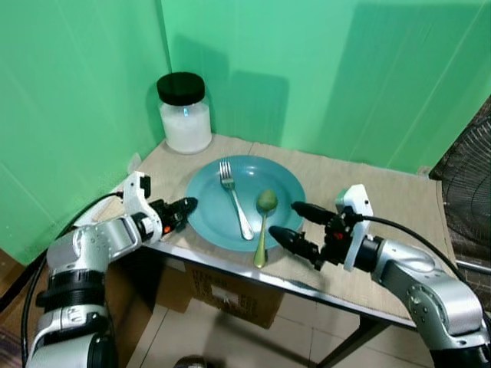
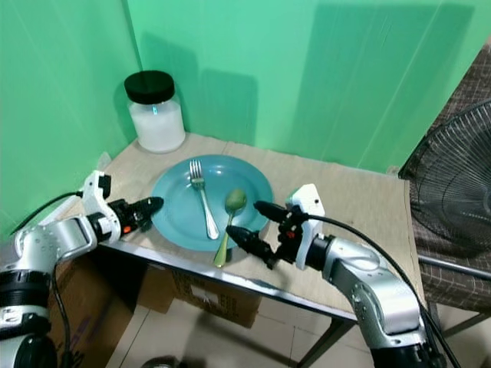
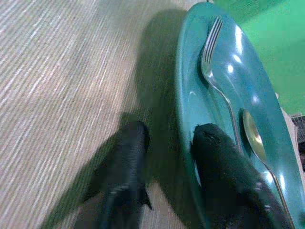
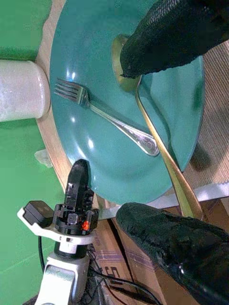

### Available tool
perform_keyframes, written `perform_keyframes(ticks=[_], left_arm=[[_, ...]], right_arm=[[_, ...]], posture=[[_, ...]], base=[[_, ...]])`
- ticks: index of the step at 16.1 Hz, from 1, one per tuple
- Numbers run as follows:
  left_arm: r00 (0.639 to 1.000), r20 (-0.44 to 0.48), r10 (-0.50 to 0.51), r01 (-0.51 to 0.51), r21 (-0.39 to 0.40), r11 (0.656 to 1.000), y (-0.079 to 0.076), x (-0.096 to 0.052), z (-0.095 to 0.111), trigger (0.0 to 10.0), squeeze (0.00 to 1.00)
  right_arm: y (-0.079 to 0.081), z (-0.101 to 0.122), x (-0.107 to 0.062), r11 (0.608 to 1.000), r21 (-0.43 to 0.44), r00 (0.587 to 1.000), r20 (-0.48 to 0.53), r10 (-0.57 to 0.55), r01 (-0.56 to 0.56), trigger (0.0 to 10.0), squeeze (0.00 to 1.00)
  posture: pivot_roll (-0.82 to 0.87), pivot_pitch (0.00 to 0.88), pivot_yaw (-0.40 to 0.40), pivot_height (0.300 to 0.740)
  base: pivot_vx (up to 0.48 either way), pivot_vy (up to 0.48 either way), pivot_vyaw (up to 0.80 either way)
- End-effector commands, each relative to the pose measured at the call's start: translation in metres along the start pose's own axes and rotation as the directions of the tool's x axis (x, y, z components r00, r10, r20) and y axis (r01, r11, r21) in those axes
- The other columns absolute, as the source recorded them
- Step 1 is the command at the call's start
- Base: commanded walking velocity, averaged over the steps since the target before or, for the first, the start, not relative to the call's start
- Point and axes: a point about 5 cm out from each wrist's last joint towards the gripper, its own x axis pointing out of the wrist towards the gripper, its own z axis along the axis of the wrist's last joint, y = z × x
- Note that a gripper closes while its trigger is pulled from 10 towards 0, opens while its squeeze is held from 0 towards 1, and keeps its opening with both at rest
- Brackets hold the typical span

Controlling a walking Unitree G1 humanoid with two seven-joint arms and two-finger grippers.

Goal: Setting the table

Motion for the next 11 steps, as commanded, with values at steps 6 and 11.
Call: perform_keyframes(ticks=[6, 11], left_arm=[[0.999, -0.002, 0.047, -0.047, -0.023, 0.999, 0.003, 0.006, 0.005, 0.0, 0.00], [0.997, 0.033, 0.066, -0.066, -0.012, 0.998, 0.001, 0.008, 0.016, 0.0, 0.00]], right_arm=[[0.002, 0.004, -0.002, 1.000, -0.009, 1.000, 0.002, 0.014, -0.014, 10.0, 0.00], [0.001, 0.004, -0.001, 1.000, -0.016, 1.000, -0.001, 0.009, -0.009, 10.0, 0.00]], posture=[[0.07, 0.000, 0.019, 0.740], [0.07, 0.000, 0.015, 0.740]], base=[[0.000, 0.000, 0.00], [0.000, 0.000, 0.00]])
